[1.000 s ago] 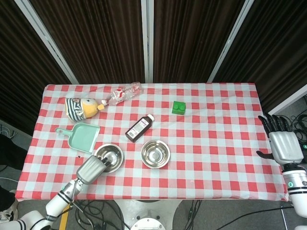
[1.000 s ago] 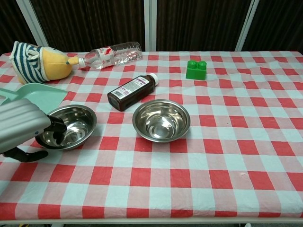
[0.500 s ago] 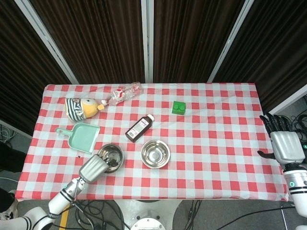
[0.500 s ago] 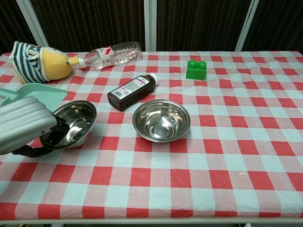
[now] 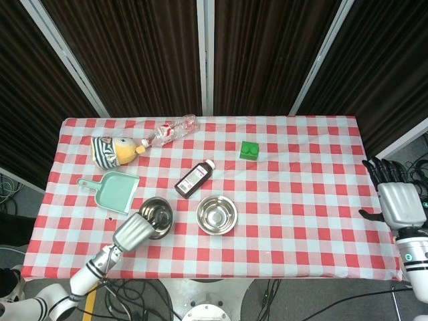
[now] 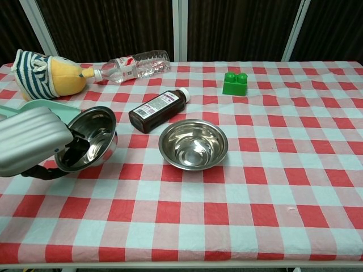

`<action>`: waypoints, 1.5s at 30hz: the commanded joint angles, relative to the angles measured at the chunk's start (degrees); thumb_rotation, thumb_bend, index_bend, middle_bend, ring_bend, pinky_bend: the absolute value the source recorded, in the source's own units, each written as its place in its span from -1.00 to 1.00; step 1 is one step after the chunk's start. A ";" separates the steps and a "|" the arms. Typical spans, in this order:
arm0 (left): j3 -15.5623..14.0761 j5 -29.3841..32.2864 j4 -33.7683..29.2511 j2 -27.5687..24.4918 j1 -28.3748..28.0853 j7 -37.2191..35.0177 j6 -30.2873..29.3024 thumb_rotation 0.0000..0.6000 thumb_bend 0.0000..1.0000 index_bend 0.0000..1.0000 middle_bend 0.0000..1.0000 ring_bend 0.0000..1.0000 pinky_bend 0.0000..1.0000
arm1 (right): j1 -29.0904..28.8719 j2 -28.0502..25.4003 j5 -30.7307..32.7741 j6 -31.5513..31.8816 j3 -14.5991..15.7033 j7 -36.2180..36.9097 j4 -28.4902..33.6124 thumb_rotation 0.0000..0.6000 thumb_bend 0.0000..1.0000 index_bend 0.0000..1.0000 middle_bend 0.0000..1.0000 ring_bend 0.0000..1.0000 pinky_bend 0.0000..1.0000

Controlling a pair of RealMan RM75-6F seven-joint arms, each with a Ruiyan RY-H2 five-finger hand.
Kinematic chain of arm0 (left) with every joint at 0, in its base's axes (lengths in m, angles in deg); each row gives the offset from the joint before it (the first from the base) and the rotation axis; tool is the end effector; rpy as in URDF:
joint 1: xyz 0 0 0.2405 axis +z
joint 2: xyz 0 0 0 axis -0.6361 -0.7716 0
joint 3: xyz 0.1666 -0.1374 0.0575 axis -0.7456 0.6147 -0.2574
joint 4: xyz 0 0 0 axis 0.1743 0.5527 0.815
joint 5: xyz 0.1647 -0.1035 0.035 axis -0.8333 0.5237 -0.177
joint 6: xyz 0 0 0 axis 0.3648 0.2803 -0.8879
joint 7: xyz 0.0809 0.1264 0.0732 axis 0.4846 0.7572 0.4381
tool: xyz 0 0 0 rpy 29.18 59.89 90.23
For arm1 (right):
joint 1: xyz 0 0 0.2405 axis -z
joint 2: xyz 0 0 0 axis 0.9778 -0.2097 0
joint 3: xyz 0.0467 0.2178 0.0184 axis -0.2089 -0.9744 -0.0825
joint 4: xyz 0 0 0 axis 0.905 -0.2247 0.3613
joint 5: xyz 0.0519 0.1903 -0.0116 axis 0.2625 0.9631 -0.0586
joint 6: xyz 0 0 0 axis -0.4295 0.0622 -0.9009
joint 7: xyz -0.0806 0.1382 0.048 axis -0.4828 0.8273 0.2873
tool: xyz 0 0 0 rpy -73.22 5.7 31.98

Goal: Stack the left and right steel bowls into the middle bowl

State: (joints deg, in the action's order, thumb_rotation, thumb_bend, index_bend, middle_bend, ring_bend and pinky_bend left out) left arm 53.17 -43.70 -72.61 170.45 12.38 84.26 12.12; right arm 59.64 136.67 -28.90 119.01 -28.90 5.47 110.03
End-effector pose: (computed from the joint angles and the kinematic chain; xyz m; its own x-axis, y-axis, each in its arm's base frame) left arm -0.1811 0.2466 -0.0350 0.7122 -0.0936 0.6957 0.4834 -0.6533 -0.5827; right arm -0.2471 -0.2736 0.1923 0.5343 -0.0816 0.8414 -0.8449 -0.0204 0.5345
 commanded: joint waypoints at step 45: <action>5.60 -1.15 2.27 10.08 -20.35 0.49 9.48 1.00 -0.30 0.20 0.31 0.61 0.73 | 3.70 -3.30 3.26 5.05 -5.70 11.54 -3.37 1.00 -0.96 -0.97 -1.00 -1.00 -1.00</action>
State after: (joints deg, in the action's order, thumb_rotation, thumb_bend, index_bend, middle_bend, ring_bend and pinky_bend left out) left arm 59.04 -44.55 -70.62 180.45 -7.71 85.19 21.92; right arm 63.35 133.36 -25.64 124.07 -34.59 17.00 106.65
